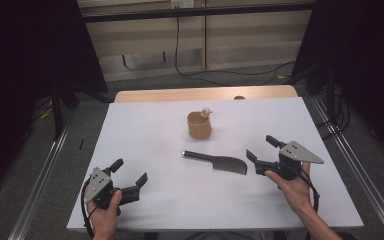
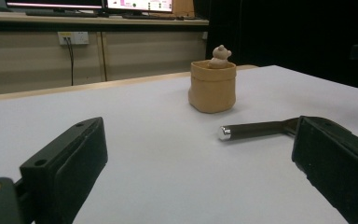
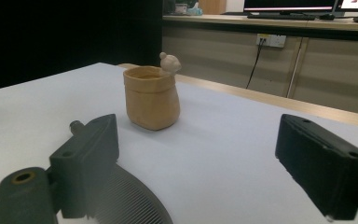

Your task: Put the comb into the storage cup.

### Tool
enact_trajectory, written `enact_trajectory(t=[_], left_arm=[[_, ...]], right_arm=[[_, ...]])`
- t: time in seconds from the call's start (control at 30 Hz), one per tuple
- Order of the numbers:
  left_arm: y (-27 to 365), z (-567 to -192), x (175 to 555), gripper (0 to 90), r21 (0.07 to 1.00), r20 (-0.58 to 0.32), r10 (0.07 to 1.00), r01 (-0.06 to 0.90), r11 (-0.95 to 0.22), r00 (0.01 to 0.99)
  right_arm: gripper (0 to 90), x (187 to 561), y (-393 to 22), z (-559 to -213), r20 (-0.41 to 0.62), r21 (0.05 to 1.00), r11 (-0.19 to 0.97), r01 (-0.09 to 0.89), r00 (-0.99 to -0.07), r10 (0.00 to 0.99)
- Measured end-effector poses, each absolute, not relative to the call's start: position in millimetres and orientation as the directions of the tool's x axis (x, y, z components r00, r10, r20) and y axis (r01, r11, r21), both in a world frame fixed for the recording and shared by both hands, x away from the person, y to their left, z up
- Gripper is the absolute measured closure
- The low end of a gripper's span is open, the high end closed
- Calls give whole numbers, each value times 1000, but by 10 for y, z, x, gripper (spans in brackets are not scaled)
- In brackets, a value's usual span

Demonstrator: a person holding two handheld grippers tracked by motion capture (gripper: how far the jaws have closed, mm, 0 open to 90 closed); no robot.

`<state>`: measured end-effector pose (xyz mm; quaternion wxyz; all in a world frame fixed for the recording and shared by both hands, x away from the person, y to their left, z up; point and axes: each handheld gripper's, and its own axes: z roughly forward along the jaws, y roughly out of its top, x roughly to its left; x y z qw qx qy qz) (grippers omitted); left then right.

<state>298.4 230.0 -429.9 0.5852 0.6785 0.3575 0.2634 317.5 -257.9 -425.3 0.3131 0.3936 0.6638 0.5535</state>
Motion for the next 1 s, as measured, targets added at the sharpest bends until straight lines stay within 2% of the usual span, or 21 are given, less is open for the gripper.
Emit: enact_trajectory(t=[0.07, 0.1, 0.2, 0.3, 0.43, 0.63, 0.8, 0.93, 1.0], left_arm=[[2300, -4298, 2984, 35, 982, -59, 793, 176, -62, 606], [2297, -4295, 2983, 35, 983, -59, 792, 174, -60, 608], [2295, -4295, 2983, 35, 983, -63, 792, 174, -55, 607], [2299, -4298, 2991, 35, 982, -59, 793, 177, -63, 607], [2293, -4295, 2991, 35, 982, -59, 791, 177, -63, 609], [2303, -4302, 3001, 35, 982, -60, 790, 179, -64, 611], [2301, -4300, 2999, 35, 982, -63, 789, 180, -61, 612], [2301, -4300, 3004, 35, 982, -58, 788, 178, -66, 612], [2298, -4302, 3007, 34, 982, -58, 788, 179, -67, 613]], right_arm=[[159, 3189, -2570, -4255, 22, 982, 75, 175, -495, 869], [217, 3211, -2553, -4253, 26, 980, 78, 181, -509, 860], [239, 3231, -2532, -4245, 34, 980, 76, 186, -523, 852], [313, 3271, -2483, -4231, 33, 979, 82, 186, -544, 838], [362, 3347, -2402, -4204, 35, 980, 82, 183, -559, 828], [509, 3454, -2287, -4151, 20, 984, 86, 156, -574, 818], [567, 3513, -2247, -4174, 29, 982, 87, 170, -582, 812], [663, 3582, -2215, -4167, 28, 981, 93, 173, -592, 805], [678, 3596, -2206, -4163, 30, 981, 92, 173, -598, 801]])
